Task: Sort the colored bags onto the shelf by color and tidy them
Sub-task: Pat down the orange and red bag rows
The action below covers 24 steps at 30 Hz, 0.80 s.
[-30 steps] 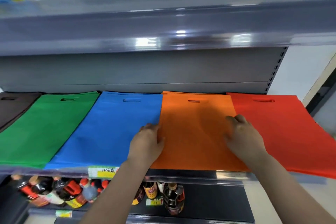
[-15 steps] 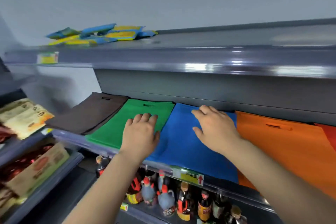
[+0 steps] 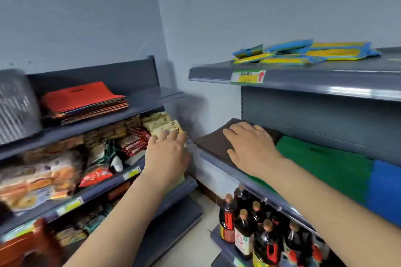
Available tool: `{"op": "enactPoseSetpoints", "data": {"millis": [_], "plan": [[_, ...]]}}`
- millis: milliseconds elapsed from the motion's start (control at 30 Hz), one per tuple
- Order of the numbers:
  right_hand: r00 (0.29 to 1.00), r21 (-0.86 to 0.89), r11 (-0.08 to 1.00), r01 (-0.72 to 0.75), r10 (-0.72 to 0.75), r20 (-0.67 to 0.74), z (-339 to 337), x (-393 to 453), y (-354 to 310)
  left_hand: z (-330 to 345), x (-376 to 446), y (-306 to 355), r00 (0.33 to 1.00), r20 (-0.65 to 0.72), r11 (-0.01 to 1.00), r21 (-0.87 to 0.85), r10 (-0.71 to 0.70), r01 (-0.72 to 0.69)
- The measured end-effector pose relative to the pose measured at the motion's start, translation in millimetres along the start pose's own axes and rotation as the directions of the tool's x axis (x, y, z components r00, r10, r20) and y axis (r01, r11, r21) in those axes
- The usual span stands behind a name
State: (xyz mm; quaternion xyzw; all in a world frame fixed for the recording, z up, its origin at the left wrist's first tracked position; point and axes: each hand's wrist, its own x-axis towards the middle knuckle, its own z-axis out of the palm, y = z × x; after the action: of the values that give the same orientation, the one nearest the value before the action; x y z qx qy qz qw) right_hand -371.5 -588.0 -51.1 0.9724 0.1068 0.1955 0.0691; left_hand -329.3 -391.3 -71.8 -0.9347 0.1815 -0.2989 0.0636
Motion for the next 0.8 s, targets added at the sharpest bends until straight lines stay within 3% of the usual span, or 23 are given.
{"op": "enactPoseSetpoints", "data": {"millis": [233,400,567,800], "plan": [[0.985,0.099,0.980,0.173,-0.173,-0.016,18.2,93.1,-100.2,17.5,-18.5,-124.3,0.984,0.017,0.982,0.068,-0.175,0.173],[0.964,0.147,0.953,0.264,-0.263,-0.024,29.7,150.5,-151.0,34.4,-29.5,-184.3,0.959,-0.015,0.958,0.045,-0.283,0.284],[0.939,0.194,0.918,0.345,-0.334,-0.085,41.0,209.3,-193.9,54.5,-27.2,-239.3,0.934,0.041,0.927,0.141,-0.356,0.347],[0.883,0.261,0.844,0.469,-0.444,-0.152,70.3,307.2,-239.8,90.0,2.3,-311.0,0.906,-0.072,0.876,0.232,-0.418,0.423]]}}
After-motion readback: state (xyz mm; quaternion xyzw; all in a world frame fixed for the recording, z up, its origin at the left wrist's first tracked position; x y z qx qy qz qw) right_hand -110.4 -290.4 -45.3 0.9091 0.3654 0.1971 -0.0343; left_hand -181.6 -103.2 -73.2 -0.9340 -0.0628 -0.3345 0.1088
